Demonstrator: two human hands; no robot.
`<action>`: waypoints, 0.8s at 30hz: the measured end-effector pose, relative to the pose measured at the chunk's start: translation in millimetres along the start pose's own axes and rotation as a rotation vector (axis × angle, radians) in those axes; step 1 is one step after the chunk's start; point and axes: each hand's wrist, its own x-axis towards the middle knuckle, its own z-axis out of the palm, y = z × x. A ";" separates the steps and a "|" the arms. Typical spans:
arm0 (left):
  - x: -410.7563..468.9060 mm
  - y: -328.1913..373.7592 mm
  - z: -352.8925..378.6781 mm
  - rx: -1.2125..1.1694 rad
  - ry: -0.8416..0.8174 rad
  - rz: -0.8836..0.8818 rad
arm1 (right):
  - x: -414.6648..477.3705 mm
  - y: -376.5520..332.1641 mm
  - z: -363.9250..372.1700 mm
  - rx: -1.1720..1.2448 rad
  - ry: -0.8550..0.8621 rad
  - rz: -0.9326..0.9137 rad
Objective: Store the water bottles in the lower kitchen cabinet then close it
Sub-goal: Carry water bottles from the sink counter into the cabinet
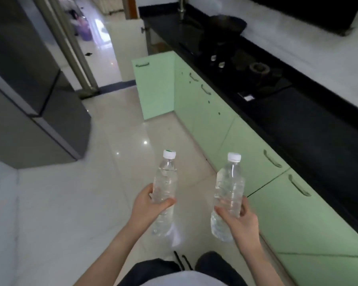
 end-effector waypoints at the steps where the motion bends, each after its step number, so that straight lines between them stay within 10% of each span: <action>1: 10.5 0.8 -8.9 -0.024 0.032 -0.021 | 12.7 -8.9 12.3 -0.012 -0.025 -0.004; 24: 346.0 103.4 -132.9 -0.221 0.607 -0.275 | 420.8 -194.5 311.0 -0.139 -0.633 -0.122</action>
